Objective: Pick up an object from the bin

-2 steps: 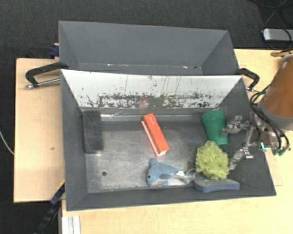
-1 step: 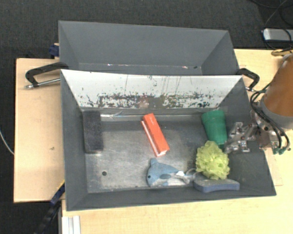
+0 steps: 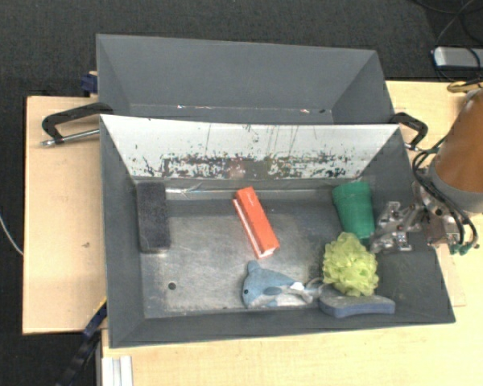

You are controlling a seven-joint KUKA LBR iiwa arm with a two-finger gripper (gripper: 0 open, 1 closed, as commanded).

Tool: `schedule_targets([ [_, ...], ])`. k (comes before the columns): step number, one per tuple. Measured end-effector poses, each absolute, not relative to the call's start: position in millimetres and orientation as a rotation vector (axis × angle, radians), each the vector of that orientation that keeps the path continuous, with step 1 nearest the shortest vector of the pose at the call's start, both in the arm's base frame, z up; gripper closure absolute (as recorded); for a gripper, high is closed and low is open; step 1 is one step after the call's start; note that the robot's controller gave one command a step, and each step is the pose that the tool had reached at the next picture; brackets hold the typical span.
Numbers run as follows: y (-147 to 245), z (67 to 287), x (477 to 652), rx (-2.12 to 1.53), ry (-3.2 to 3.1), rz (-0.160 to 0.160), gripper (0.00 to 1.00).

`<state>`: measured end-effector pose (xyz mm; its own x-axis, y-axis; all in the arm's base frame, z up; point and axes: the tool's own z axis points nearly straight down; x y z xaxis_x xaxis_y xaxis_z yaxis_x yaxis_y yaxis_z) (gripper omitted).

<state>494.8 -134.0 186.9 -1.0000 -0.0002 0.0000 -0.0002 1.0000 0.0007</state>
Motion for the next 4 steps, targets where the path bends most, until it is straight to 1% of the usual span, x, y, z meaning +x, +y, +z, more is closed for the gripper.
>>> schedule_targets([
  [1,-119,193,498.6,-0.357,3.117,-0.002,1.0],
  [2,-111,199,501.2,-0.584,3.08,-0.002,1.0],
  [3,-101,215,518.6,-0.163,3.132,0.0,1.0],
  [4,-71,207,501.2,0.008,3.14,0.001,0.0],
])
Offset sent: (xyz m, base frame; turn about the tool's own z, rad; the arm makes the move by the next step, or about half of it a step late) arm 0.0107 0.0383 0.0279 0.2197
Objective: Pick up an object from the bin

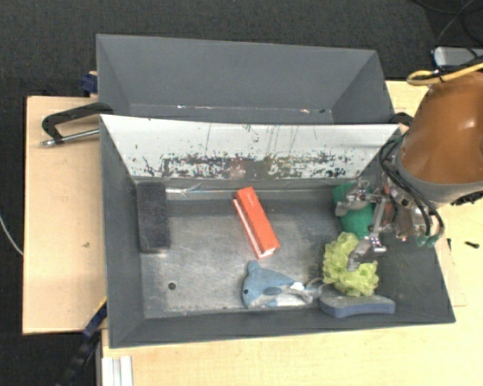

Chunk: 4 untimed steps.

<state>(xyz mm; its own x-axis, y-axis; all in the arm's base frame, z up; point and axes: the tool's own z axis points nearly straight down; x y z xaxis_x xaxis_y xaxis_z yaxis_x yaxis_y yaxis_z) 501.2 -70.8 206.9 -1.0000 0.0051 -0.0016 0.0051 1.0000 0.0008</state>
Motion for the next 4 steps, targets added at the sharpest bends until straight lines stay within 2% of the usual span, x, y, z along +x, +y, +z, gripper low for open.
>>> schedule_targets([
  [1,-71,207,501.3,0.008,3.14,0.001,0.0],
  [2,-94,73,496.6,-0.792,3.038,0.005,1.0],
  [3,-94,73,496.6,-0.793,3.038,0.004,1.0],
  [4,-98,120,497.8,-0.833,3.03,0.006,1.0],
])
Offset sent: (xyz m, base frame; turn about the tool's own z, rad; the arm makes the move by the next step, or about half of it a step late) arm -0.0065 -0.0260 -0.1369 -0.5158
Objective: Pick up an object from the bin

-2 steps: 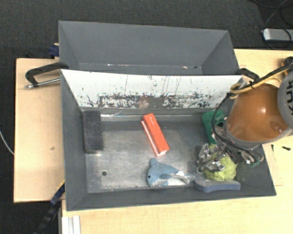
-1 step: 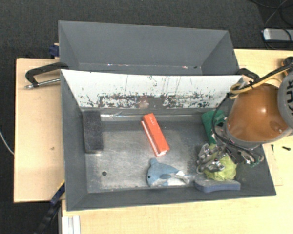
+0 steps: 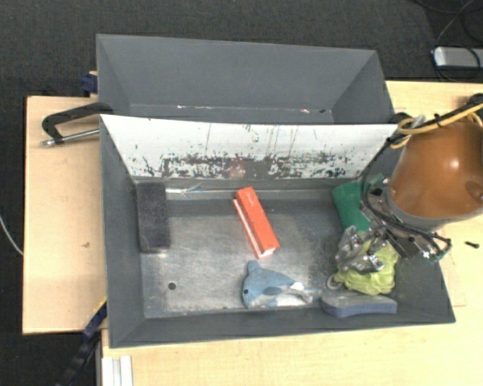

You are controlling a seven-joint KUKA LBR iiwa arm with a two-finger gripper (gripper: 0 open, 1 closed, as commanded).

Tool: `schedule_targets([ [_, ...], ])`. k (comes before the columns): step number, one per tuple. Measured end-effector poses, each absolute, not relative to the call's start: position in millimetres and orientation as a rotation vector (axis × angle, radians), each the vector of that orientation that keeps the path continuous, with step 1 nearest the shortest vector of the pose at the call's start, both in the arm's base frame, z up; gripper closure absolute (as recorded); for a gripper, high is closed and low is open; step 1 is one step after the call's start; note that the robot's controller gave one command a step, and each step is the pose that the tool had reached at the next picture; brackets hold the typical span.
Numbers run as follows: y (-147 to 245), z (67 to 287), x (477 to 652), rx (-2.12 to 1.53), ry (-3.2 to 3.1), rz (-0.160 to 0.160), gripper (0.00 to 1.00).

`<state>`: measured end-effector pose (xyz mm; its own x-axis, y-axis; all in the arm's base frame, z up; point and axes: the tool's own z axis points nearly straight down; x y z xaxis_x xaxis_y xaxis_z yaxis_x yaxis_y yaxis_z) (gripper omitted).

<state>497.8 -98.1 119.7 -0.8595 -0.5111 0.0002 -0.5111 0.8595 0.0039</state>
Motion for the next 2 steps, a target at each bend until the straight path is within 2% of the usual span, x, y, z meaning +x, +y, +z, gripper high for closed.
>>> schedule_targets([
  [1,-99,187,504.8,0.96,-2.993,-0.002,1.0],
  [2,-111,248,510.1,0.929,-3.004,-0.002,1.0],
])
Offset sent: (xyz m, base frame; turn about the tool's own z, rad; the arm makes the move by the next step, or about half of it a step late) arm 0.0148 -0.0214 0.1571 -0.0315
